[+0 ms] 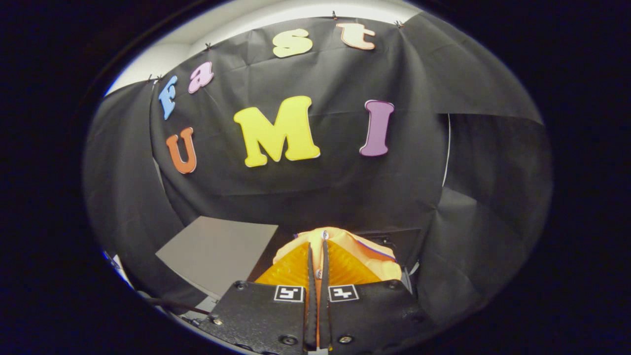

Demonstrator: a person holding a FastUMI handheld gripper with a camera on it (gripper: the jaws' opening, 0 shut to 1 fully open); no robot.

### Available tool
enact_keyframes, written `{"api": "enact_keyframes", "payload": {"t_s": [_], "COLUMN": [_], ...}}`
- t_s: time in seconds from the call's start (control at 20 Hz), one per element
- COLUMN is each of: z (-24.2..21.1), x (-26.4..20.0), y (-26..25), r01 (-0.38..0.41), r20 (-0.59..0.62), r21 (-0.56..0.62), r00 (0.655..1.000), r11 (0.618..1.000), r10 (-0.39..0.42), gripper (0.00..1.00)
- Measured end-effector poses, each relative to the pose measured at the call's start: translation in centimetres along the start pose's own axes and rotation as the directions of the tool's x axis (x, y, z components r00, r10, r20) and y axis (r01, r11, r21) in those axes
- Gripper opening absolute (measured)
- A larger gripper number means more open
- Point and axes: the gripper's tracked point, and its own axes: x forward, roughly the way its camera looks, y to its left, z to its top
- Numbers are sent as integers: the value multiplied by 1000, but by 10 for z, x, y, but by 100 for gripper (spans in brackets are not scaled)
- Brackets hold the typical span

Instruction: Put the clothes into the washing machine and then close the washing machine lid.

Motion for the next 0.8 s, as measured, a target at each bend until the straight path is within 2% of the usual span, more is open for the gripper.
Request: {"api": "enact_keyframes", "payload": {"t_s": [0.3,0.55,0.8], "z": [-41,-97,-162], "x": [38,76,113], "y": [-47,-73,-87], "r01": [-22,-45,-15], "r20": [-90,-206,-316], "r21": [-10,-17,-61], "r00": [996,978,949], "r11": [1000,999,998], "r10": [21,41,-6], "gripper": [5,5,6]}}
